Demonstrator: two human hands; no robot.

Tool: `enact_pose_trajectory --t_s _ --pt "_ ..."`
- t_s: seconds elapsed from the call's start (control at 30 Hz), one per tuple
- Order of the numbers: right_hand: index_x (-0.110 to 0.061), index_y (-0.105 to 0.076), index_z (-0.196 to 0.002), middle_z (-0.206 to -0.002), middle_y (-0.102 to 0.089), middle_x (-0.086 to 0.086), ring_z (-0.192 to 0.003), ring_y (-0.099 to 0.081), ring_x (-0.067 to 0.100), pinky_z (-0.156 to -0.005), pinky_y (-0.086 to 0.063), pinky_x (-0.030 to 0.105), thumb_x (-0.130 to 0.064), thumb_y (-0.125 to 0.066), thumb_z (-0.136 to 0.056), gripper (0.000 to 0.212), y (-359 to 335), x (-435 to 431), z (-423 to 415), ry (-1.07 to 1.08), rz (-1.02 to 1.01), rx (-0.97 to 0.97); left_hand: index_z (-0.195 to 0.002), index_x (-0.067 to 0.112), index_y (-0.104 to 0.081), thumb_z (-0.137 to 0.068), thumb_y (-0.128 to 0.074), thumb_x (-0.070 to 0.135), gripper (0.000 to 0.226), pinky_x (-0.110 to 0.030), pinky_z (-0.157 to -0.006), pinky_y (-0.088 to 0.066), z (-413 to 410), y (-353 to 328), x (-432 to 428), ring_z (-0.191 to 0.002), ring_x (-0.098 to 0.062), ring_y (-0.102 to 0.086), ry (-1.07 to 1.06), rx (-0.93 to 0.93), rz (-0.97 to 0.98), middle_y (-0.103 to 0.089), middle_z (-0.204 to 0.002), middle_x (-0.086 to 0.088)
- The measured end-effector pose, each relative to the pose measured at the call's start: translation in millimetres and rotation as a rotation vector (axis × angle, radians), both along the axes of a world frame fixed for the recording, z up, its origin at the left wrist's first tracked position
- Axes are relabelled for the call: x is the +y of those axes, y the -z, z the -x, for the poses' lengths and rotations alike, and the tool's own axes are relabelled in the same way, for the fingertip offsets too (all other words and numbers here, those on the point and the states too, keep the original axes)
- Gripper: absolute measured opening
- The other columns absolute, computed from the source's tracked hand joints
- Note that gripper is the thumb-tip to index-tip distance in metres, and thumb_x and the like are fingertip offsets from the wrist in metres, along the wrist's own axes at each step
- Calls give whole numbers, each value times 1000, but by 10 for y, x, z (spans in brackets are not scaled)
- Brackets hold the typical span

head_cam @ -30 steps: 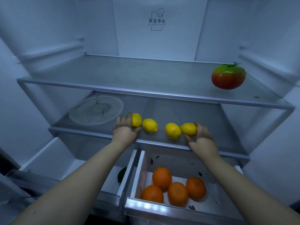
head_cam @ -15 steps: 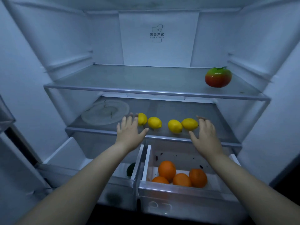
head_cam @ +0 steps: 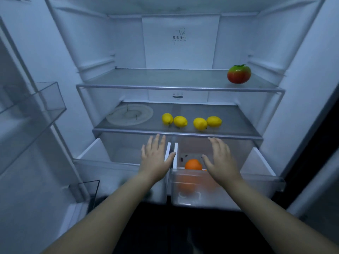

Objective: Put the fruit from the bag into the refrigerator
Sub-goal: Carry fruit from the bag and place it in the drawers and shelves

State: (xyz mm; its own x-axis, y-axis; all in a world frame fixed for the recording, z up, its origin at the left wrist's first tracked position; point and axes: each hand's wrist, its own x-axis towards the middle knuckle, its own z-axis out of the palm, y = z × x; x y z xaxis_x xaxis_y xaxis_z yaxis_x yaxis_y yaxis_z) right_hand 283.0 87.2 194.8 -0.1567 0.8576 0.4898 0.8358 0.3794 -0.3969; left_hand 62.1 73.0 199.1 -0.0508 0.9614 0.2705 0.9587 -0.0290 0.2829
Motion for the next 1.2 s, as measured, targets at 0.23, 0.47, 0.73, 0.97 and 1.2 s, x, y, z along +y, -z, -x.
enact_pose_trajectory --t_s 0.23,0.47,0.73,0.97,1.2 --pt "-8 -38 -139 -142 -39 10 -133 -33 27 -108 -32 41 -24 -57 -88 57 374 -427 236 -20 103 -64 -150 21 -6 -96 -22 53 65 -43 -116 -2 54 482 -387 -145 -20 6 -8 71 100 1 -159 -1" --pt "-13 -35 -142 -147 -34 11 -139 -27 27 -116 -16 40 -24 -57 -88 59 638 -582 241 -13 104 -269 -150 18 -12 -82 0 57 80 -43 -115 -1 195 714 -560 -146 -26 -6 61 215 81 -11 -158 -8" --pt "-8 -24 -147 -153 -26 13 -142 -19 29 -115 -9 41 -22 -65 -78 82 801 -689 259 53 53 -404 -148 15 -22 -89 -30 47 68 -50 -113 -19 340 979 -613 -142 -26 -16 106 294 -76 -21 -155 -10" --pt "-7 -18 -149 -156 -17 15 -144 -13 31 -113 -20 46 -20 -62 -75 87 919 -661 283 106 11 -452 -151 13 -10 -88 -27 53 76 -51 -112 -13 292 1104 -543 -144 -31 -7 87 306 -114 -9 -157 -13" --pt "-2 -14 -148 -156 -9 20 -144 -8 37 -115 -13 51 -21 -33 -73 80 1060 -588 307 147 -29 -498 -150 15 -13 -87 -28 54 76 -54 -109 -21 176 1088 -358 -143 -30 -9 85 257 -114 -13 -157 -12"
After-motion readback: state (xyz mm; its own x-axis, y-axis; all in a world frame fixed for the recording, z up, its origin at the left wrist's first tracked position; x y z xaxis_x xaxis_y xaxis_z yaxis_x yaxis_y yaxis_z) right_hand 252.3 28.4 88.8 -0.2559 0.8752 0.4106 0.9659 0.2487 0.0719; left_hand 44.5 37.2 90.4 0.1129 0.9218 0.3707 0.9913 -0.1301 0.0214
